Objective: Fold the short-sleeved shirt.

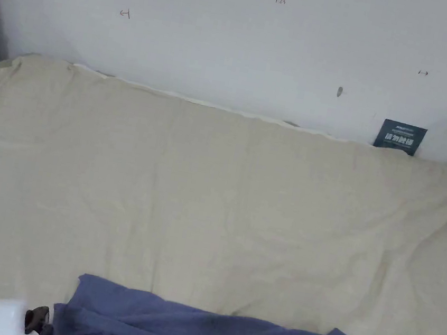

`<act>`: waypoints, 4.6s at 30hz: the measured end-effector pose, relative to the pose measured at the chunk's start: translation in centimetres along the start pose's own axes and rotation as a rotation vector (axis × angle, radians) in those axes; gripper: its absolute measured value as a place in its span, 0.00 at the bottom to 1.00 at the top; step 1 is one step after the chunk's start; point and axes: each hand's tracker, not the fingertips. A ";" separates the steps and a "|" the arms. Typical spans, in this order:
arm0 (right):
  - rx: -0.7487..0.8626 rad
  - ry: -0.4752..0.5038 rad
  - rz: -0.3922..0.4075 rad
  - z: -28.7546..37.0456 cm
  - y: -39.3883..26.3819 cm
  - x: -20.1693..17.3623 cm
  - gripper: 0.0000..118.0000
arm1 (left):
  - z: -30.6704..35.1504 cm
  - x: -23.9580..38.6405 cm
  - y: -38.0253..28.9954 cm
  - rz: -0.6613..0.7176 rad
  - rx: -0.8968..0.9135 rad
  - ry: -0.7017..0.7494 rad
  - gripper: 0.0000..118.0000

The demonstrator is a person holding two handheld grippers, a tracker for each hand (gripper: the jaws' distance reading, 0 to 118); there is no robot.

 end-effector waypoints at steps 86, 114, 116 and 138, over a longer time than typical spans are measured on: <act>-0.039 0.080 -0.088 1.3 0.3 0.6 0.00 | -4.5 16.2 -6.7 -0.261 -0.047 -0.013 0.01; -0.115 0.222 -0.175 -0.7 1.2 -0.6 0.00 | -8.9 2.4 -3.5 0.287 -0.327 -0.359 1.00; -0.120 0.224 -0.170 -0.6 0.9 -0.8 0.00 | -10.2 3.0 -4.6 0.229 -0.346 -0.324 1.00; -0.141 0.170 -0.200 -0.9 0.6 0.6 0.00 | -9.4 3.0 8.9 0.132 -0.207 -0.238 0.04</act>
